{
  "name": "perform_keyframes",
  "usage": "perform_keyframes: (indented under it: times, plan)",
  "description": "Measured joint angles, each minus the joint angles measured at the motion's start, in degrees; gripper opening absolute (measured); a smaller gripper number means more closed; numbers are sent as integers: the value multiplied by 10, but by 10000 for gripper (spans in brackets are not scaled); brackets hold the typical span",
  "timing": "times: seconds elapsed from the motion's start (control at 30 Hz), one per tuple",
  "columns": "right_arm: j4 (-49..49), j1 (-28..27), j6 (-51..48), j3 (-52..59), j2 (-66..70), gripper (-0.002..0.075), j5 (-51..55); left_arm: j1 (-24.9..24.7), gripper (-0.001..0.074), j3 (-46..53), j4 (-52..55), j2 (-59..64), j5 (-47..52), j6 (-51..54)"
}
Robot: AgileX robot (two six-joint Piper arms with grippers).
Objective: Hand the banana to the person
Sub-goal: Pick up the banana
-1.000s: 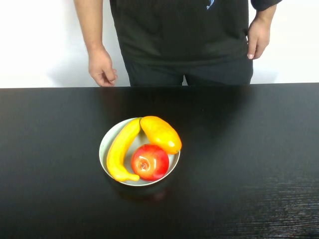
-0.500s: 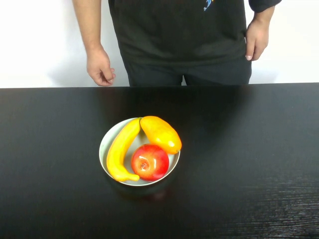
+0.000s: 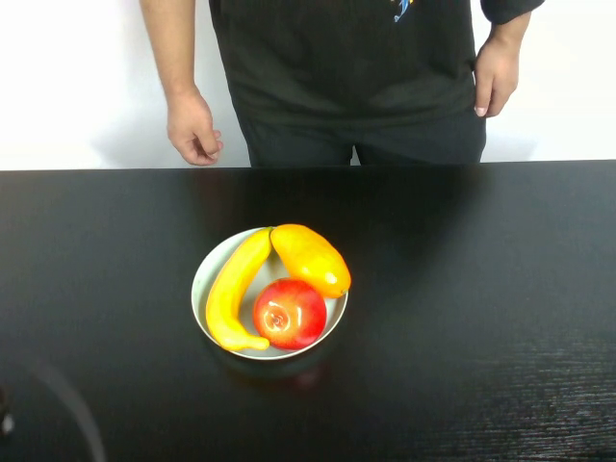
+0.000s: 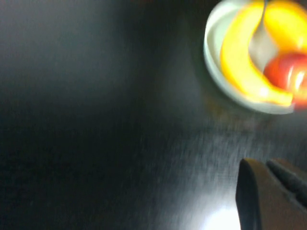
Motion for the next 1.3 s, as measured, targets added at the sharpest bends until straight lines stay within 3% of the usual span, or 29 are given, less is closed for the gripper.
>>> perform_keyframes:
  times: [0.1,0.3,0.67,0.83,0.93,1.1,1.3]
  plan:
    - [0,0,0,0,0,-9,0,0,-4,-74,0,119,56,52]
    - [0,0,0,0,0,-9,0,-12,-4,-164,-11,304,60,116]
    - [0,0,0,0,0,-9,0,-200,-4,-339,52,558,44,51]
    - [0,0,0,0,0,-9,0,-240,5,-410,72,660,39,47]
    - [0,0,0,0,0,-9,0,-240,94,-440,77,707,37,70]
    - [0,0,0,0,0,-9,0,-240,374,-483,81,767,15,80]
    - [0,0,0,0,0,-9,0,-240,424,-521,100,823,2,80]
